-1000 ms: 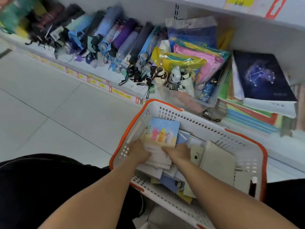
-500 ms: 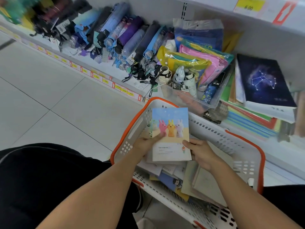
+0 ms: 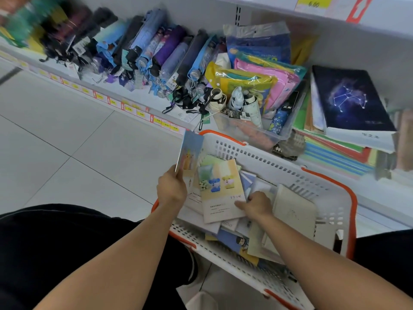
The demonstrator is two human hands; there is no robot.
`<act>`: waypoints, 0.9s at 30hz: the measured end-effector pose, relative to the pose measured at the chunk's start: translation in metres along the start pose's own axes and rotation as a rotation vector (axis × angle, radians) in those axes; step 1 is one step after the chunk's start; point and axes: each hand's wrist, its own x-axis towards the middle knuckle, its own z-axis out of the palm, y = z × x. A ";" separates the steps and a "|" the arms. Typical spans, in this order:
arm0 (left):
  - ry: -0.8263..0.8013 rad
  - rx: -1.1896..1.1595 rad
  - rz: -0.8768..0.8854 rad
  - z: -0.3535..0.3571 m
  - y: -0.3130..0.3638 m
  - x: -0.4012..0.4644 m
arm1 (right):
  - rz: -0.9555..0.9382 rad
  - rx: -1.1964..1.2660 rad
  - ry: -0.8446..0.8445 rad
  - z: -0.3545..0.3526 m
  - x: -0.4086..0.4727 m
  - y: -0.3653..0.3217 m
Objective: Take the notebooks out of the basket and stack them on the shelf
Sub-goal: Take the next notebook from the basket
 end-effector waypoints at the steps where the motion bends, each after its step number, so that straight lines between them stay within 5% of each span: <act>1: 0.003 0.021 0.018 0.000 -0.001 -0.001 | 0.005 0.011 -0.023 -0.004 -0.001 -0.001; 8: -0.001 -0.056 -0.007 -0.005 0.021 -0.005 | -0.100 0.402 -0.244 -0.108 -0.039 -0.042; 13: -0.219 -0.757 -0.192 -0.029 0.049 -0.017 | -0.242 0.748 -0.263 -0.145 -0.070 -0.062; 17: -0.431 -1.008 -0.253 -0.063 0.095 -0.016 | -0.379 0.650 -0.060 -0.136 -0.084 -0.089; 23: -0.330 -0.991 0.076 -0.120 0.150 -0.020 | -0.559 0.814 -0.149 -0.153 -0.126 -0.134; 27: -0.407 -1.023 0.194 -0.166 0.186 -0.020 | -0.723 0.755 -0.121 -0.193 -0.165 -0.164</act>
